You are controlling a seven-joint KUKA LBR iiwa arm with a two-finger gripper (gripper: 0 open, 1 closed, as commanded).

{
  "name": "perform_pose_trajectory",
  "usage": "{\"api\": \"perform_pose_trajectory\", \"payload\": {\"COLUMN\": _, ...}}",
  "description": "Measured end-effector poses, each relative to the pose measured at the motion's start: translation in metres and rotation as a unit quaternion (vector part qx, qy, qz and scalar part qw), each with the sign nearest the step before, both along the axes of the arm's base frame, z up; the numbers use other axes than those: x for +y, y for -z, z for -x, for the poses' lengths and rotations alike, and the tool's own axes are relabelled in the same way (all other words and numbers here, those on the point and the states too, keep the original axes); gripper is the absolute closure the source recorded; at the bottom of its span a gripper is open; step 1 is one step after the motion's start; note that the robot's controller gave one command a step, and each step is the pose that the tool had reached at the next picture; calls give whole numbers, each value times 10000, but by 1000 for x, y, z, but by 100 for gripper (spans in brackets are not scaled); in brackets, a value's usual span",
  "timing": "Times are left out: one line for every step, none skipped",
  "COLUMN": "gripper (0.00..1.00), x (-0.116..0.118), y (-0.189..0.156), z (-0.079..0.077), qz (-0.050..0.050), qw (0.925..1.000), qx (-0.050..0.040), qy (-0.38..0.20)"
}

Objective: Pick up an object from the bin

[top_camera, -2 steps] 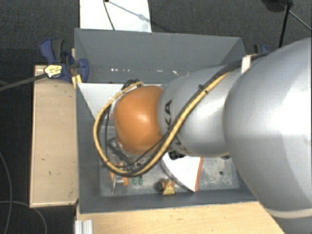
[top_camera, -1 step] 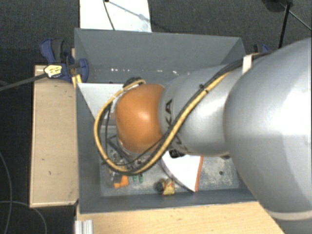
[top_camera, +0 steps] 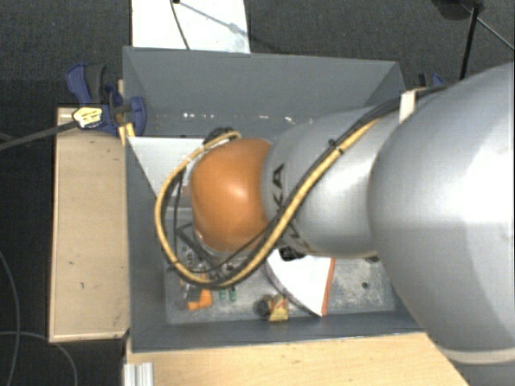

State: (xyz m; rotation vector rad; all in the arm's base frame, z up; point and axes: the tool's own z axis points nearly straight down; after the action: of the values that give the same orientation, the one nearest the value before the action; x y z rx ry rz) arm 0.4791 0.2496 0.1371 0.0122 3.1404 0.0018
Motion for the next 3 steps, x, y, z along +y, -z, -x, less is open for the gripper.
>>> {"api": "perform_pose_trajectory", "payload": {"gripper": 100, "x": -1, "y": -56, "z": -3, "qz": 13, "qw": 10000, "qx": 23, "qy": -32}}
{"api": "perform_pose_trajectory", "payload": {"gripper": 100, "x": -5, "y": -102, "z": -2, "qz": 0, "qw": 9990, "qx": -5, "qy": -455}}
{"api": "perform_pose_trajectory", "payload": {"gripper": 0, "x": 3, "y": -83, "z": -21, "qz": 4, "qw": 9985, "qx": 2, "qy": -549}}
